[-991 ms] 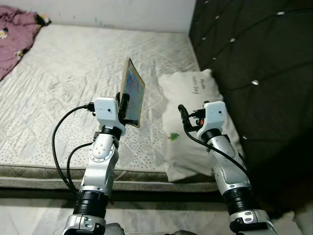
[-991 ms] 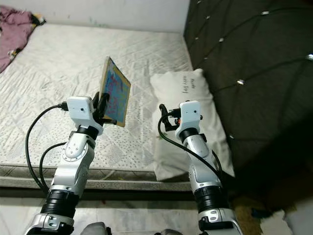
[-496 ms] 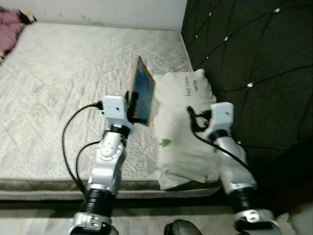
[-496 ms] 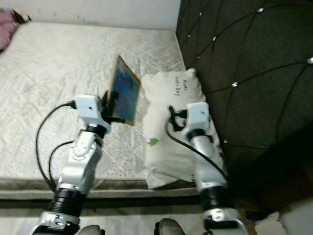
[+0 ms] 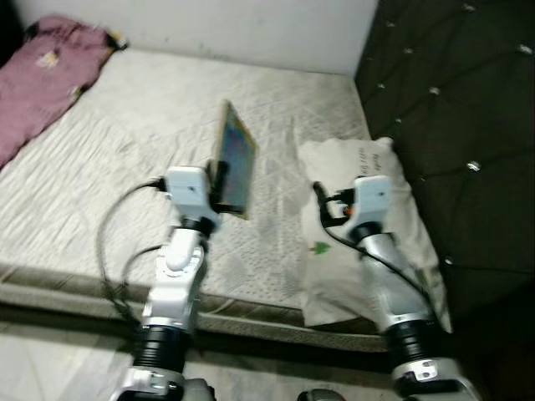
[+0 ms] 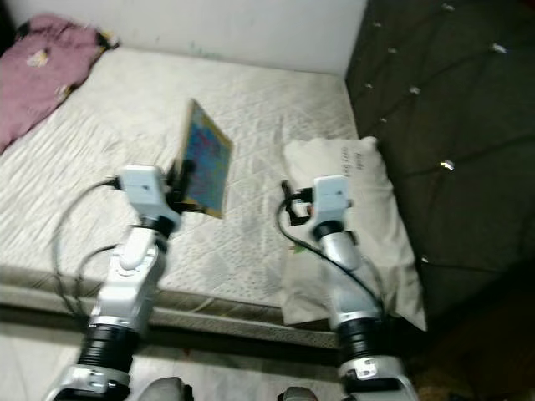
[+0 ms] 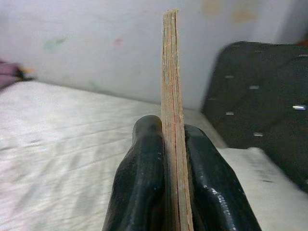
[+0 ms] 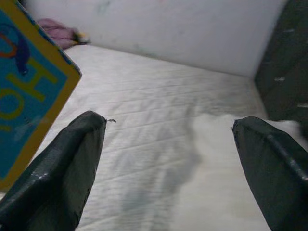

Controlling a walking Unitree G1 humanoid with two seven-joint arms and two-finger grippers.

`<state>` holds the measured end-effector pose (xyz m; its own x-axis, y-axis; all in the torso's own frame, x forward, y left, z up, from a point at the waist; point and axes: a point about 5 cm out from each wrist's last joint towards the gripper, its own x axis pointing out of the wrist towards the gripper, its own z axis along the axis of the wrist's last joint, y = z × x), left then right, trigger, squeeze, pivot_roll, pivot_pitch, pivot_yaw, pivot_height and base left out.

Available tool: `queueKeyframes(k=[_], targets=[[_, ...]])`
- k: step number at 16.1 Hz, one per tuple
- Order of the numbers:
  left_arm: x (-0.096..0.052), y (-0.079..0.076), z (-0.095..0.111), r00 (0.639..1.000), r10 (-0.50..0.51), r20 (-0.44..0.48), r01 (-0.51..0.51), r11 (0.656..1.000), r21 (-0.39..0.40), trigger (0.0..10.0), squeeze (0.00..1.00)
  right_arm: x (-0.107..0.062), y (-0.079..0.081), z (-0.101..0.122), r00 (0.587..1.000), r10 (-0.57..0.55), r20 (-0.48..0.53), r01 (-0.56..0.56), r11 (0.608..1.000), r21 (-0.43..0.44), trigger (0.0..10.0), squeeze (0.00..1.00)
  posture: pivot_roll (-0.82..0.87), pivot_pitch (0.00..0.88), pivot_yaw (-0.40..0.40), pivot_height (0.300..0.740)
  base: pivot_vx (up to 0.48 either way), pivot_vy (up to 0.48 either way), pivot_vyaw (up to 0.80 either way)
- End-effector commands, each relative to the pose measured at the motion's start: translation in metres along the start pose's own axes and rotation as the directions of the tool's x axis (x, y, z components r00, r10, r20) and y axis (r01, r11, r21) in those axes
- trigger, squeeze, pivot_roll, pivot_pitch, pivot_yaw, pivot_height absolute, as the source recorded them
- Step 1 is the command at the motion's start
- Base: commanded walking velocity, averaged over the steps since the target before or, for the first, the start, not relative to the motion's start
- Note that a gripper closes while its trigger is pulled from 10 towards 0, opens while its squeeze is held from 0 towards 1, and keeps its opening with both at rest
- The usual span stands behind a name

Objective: Clean up the room

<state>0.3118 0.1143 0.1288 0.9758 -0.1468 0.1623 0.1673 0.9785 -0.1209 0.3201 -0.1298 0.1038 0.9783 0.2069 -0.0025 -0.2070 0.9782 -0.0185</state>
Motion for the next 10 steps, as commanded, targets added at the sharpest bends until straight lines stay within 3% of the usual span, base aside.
queueKeyframes(k=[1,4,7,10], targets=[[0.0047,-0.0034,0.0106,0.999,-0.016,0.044,0.016,1.000,-0.002,10.0,0.00,0.0001,-0.0055,0.0016,1.000,-0.010,0.001,0.010,1.000,-0.011,10.0,0.00,-0.01,0.025,-0.045,0.740,0.000,0.476,0.00],[0.0042,-0.0036,0.0119,0.998,-0.012,0.055,0.012,1.000,0.004,10.0,0.00,0.0003,-0.0054,0.0012,1.000,-0.009,-0.002,0.009,1.000,-0.012,10.0,0.00,-0.01,0.024,-0.045,0.740,0.000,0.397,0.00],[0.0039,-0.0056,0.0141,0.997,-0.043,0.071,0.042,0.999,0.011,10.0,0.00,0.0004,-0.0052,0.0011,1.000,-0.010,-0.004,0.010,1.000,-0.015,10.0,0.00,-0.02,0.024,-0.044,0.740,0.000,0.000,0.00],[0.0020,-0.0079,0.0159,0.994,-0.076,0.084,0.079,0.996,-0.030,10.0,0.00,0.0003,-0.0056,0.0006,1.000,-0.012,-0.006,0.012,1.000,-0.016,10.0,0.00,-0.02,0.025,-0.044,0.740,0.100,0.000,0.00]])
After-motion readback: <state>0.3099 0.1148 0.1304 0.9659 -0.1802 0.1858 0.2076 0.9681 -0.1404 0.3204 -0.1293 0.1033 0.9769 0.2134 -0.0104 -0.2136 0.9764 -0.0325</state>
